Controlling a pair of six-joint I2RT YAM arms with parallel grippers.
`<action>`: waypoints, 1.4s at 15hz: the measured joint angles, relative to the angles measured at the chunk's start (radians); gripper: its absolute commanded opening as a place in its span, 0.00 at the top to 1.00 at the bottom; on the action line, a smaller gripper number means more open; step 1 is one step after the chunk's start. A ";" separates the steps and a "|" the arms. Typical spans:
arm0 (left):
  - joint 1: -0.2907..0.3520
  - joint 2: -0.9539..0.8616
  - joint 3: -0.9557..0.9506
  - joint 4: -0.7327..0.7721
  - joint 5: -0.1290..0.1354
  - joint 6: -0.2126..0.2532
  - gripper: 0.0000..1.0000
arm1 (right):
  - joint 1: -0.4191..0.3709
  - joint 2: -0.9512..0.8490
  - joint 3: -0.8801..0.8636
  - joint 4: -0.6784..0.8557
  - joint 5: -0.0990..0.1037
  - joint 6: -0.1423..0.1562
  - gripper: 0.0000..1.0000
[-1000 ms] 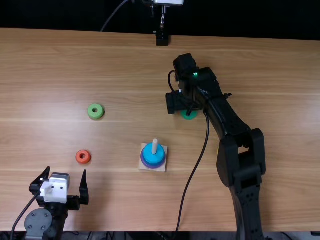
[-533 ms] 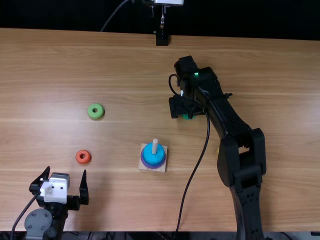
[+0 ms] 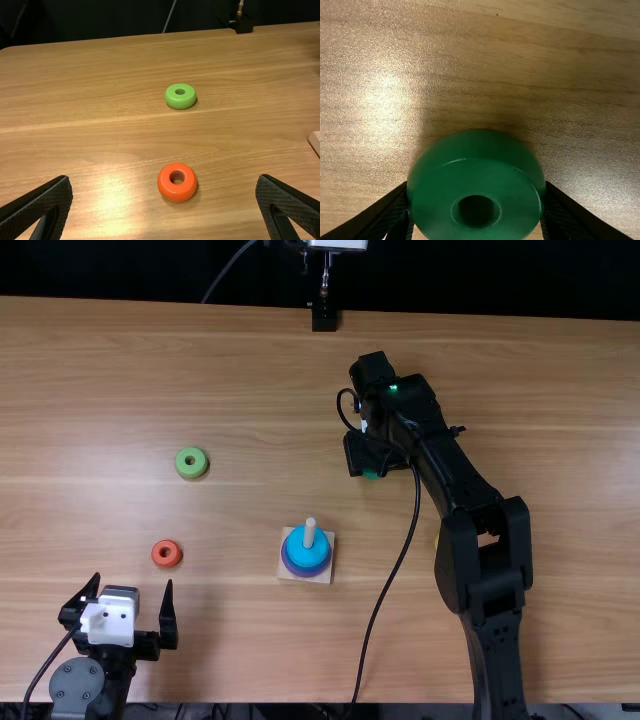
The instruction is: Build the Hanoi tower: stack the rings onto the peg from bottom to top in this color order: purple, dark blue, light blue, dark green, light green, yellow, orange.
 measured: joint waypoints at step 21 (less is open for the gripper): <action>0.000 0.000 0.000 0.000 0.000 0.000 0.00 | 0.179 -0.535 -0.141 -0.071 -0.049 -0.012 0.98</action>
